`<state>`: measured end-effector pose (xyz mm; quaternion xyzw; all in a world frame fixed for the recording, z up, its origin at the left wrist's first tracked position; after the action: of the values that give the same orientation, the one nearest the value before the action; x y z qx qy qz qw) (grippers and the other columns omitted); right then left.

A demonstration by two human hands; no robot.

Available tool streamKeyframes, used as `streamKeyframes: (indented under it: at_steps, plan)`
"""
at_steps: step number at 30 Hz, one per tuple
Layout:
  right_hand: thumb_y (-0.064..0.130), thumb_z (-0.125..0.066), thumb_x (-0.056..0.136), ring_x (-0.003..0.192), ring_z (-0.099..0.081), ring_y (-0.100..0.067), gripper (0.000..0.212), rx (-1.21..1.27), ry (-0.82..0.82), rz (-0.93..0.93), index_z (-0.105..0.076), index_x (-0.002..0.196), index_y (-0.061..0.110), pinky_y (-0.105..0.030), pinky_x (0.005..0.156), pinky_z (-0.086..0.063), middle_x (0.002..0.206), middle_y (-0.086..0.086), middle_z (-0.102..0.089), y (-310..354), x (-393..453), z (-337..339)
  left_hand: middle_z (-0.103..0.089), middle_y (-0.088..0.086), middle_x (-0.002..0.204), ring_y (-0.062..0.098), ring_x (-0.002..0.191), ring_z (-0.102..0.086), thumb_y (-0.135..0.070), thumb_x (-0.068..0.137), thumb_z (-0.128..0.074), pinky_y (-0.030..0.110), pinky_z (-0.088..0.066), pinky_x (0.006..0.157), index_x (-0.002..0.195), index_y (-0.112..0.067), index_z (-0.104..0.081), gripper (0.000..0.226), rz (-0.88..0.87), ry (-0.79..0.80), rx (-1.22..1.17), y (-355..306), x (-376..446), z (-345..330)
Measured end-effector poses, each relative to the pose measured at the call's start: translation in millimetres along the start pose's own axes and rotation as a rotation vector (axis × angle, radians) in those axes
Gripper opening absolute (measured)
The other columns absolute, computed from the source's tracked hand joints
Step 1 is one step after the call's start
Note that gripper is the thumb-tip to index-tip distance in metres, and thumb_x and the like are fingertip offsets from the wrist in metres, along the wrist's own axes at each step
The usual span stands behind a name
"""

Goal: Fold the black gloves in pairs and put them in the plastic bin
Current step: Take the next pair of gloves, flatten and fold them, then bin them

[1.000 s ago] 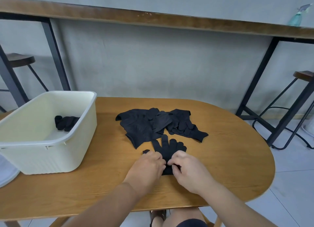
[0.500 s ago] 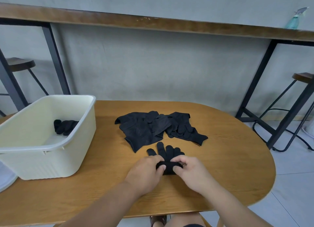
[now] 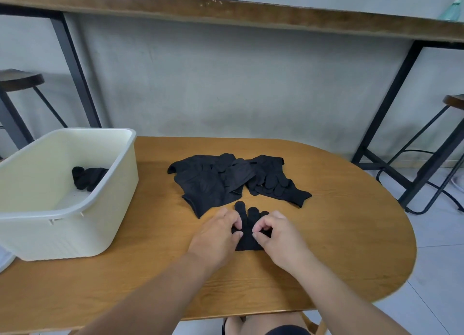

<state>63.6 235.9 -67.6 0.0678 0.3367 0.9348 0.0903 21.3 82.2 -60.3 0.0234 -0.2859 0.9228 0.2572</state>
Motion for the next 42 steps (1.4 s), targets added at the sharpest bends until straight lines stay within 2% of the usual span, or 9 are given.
streamKeyframes:
  at_steps: [3,6,12,17,22,26,30,34,42]
  plan:
    - [0.029,-0.062,0.094,0.081,-0.057,-0.007,0.010,-0.122,0.004,0.065,-0.067,0.087,0.034,-0.028,0.073,-0.053,0.098,0.017,-0.049,7,-1,5,-0.044,-0.016,0.100,0.005,0.092,-0.047,-0.031,0.095,-0.056,0.021,-0.043,0.082,0.094,-0.030,-0.056,0.002,-0.056,-0.018,0.060,-5,2,4]
    - [0.033,-0.052,0.098,0.076,-0.054,-0.006,0.020,-0.298,0.008,0.210,-0.069,0.107,0.031,-0.023,0.069,-0.051,0.106,0.020,-0.047,16,-8,8,-0.047,-0.014,0.108,0.006,0.099,-0.043,-0.032,0.100,-0.044,0.020,-0.037,0.090,0.104,-0.027,-0.064,0.020,-0.207,-0.035,0.191,-10,-1,6]
    - [0.040,-0.054,0.088,0.095,-0.055,-0.002,0.046,-0.335,0.104,0.306,-0.052,0.133,0.031,-0.018,0.080,-0.046,0.128,0.023,-0.046,16,-24,11,-0.048,-0.015,0.127,0.005,0.120,-0.038,-0.051,0.093,-0.048,0.023,-0.031,0.107,0.131,-0.025,-0.052,0.047,-0.338,0.023,0.231,-5,-20,7]
    - [0.037,-0.052,0.089,0.094,-0.058,-0.005,0.033,-0.291,0.070,0.265,-0.060,0.121,0.035,-0.022,0.078,-0.051,0.112,0.020,-0.058,18,-24,14,-0.058,-0.015,0.101,0.004,0.100,-0.045,-0.040,0.093,-0.048,0.021,-0.040,0.092,0.111,-0.034,-0.060,0.023,-0.267,0.000,0.141,-8,-18,12]
    - [0.031,-0.057,0.091,0.080,-0.065,-0.007,0.022,0.091,0.124,0.036,-0.068,0.110,0.035,-0.028,0.075,-0.056,0.092,0.015,-0.069,9,-11,14,-0.062,-0.011,0.090,0.005,0.082,-0.056,-0.038,0.095,-0.049,0.020,-0.044,0.068,0.102,-0.034,-0.061,0.015,-0.008,0.069,-0.092,2,-5,9]
    - [0.035,-0.061,0.093,0.086,-0.060,0.001,0.024,0.145,0.071,-0.024,-0.067,0.115,0.030,-0.018,0.075,-0.048,0.099,0.019,-0.063,1,8,10,-0.056,-0.013,0.110,0.005,0.102,-0.052,-0.038,0.096,-0.052,0.019,-0.043,0.087,0.117,-0.027,-0.061,0.026,0.089,-0.017,-0.084,10,10,4]
    - [0.040,-0.068,0.088,0.101,-0.056,-0.003,0.023,0.043,-0.042,-0.020,-0.069,0.109,0.029,-0.026,0.089,-0.050,0.107,0.017,-0.053,-5,20,7,-0.048,-0.015,0.112,0.005,0.106,-0.043,-0.037,0.095,-0.055,0.024,-0.038,0.096,0.115,-0.028,-0.061,0.023,-0.063,-0.135,0.089,5,14,14]
    - [0.035,-0.066,0.090,0.083,-0.055,-0.005,0.007,-0.068,-0.103,0.096,-0.070,0.088,0.029,-0.027,0.074,-0.052,0.092,0.014,-0.051,2,23,6,-0.058,-0.015,0.114,0.006,0.108,-0.047,-0.040,0.099,-0.044,0.027,-0.037,0.098,0.115,-0.027,-0.067,0.030,-0.284,-0.056,0.184,2,8,9]
    - [0.034,-0.054,0.099,0.077,-0.055,-0.009,0.021,-0.135,0.007,0.186,-0.075,0.098,0.029,-0.028,0.069,-0.050,0.089,0.010,-0.053,3,31,-4,-0.066,-0.014,0.095,0.010,0.091,-0.057,-0.043,0.093,-0.040,0.033,-0.050,0.080,0.096,-0.026,-0.075,0.038,-0.280,-0.109,0.139,17,14,-4]
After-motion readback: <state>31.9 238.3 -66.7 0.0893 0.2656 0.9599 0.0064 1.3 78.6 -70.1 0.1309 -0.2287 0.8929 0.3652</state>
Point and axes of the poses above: each hand's wrist, its own x-axis towards the middle knuckle, its own z-axis out of the back of the hand, y = z × x, the point moved 4 cm from there along x, towards the middle knuckle
